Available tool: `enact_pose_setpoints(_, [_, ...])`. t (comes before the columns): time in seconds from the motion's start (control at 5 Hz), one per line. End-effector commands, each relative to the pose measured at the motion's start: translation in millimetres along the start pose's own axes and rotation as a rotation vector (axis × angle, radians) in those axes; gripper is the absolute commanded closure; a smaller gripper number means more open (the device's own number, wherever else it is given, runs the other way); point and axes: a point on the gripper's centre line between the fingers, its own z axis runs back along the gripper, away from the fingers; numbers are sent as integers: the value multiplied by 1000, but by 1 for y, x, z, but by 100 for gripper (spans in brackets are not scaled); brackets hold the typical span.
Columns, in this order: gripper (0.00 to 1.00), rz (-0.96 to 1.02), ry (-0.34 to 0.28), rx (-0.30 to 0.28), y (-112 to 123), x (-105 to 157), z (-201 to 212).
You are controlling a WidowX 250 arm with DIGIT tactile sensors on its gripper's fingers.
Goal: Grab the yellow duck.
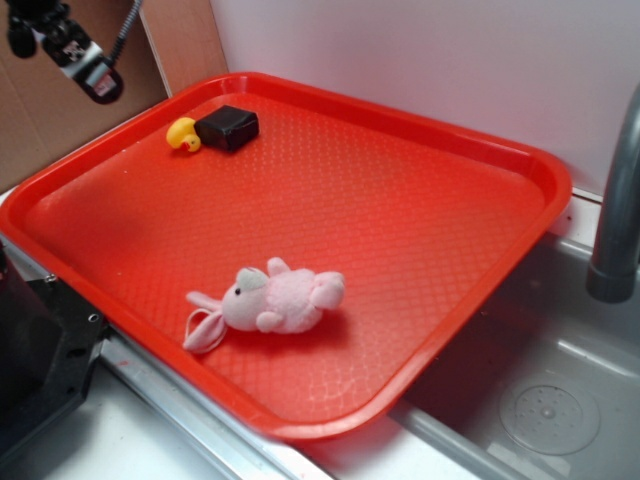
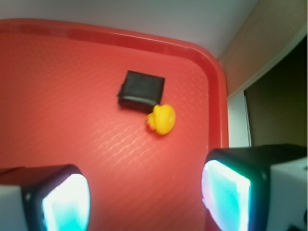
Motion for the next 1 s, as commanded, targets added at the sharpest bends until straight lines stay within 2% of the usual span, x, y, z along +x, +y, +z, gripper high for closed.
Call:
enact_pose_setpoints(0.0, [0,-68,8,86,21,11,-39])
enact_pose_setpoints(0.2, [0,-67,-20,1,29,18,-52])
enact_pose_setpoints(0.6, [0,-75,32,-14,36,24,-79])
enact_pose_setpoints(0.8, [0,-96,82,-51,32,28,-102])
